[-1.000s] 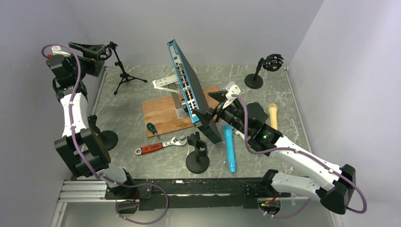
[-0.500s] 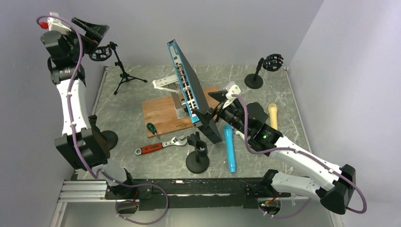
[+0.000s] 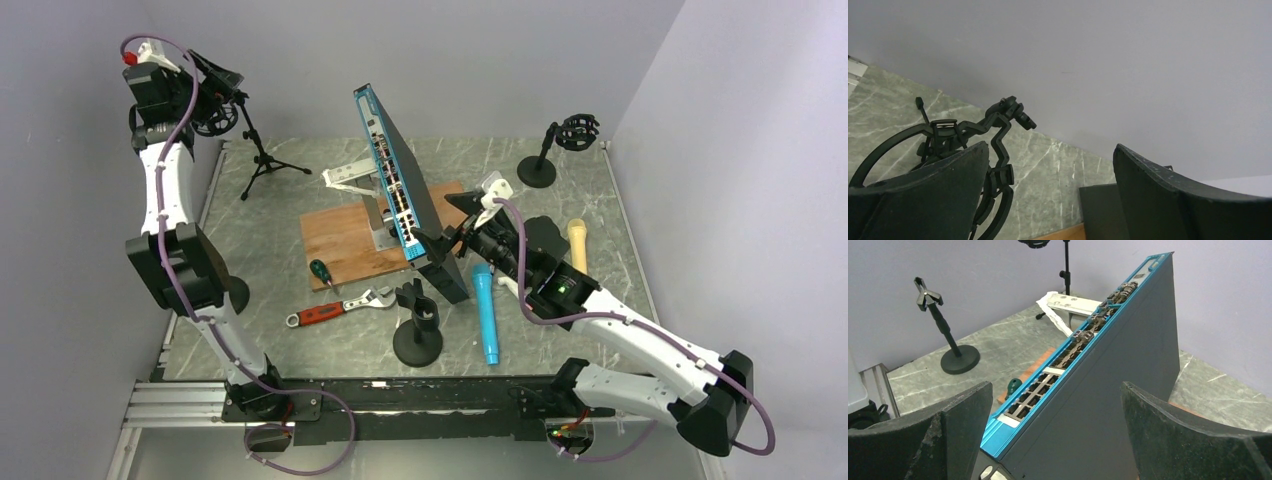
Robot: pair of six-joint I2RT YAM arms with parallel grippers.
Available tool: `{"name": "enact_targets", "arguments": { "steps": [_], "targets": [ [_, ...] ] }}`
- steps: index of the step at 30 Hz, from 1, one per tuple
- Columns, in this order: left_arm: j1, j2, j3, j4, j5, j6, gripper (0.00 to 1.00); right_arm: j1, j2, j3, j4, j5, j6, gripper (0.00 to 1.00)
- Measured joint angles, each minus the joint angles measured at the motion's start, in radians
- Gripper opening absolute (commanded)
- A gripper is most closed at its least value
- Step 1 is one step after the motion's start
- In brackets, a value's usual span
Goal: Remove the microphone from the stand
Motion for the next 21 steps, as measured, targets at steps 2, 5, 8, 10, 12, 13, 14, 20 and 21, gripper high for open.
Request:
{"name": "enact_targets", "arguments": {
  "steps": [2,5,8,10,12,13,14,20,21],
  "targets": [
    [-0.01,-0.002,0.013,-0.012,-0.016,0.023,0.97,-0.003,0.006,0.0,0.0,0.0,0.0,1.0],
    [-0.023,0.011,0.062,-0.069,-0.043,0.052,0.98,-0.006,0.016,0.0,0.0,-0.003,0.0,1.0],
    [-0.035,0.042,0.145,-0.124,-0.053,0.072,0.98,-0.011,0.021,0.0,-0.001,-0.005,0.0,1.0],
    [-0.043,0.057,0.19,-0.139,-0.053,0.082,0.98,-0.017,0.021,0.0,0.0,-0.005,0.003,1.0],
    [-0.054,0.068,0.232,-0.142,-0.052,0.09,0.98,-0.021,0.021,0.0,0.0,-0.008,0.008,1.0],
    [-0.058,0.069,0.24,-0.14,-0.051,0.09,0.98,-0.023,0.021,0.0,0.0,-0.008,0.01,1.0],
    [-0.062,0.069,0.245,-0.135,-0.051,0.09,0.98,-0.025,0.021,0.0,0.0,-0.008,0.012,1.0],
    [-0.072,0.107,0.264,-0.101,-0.057,0.089,0.98,-0.032,0.021,0.0,0.0,-0.01,0.017,1.0],
    [-0.072,0.126,0.264,-0.098,-0.062,0.089,0.98,-0.035,0.021,-0.001,-0.001,-0.011,0.017,1.0]
  ]
}}
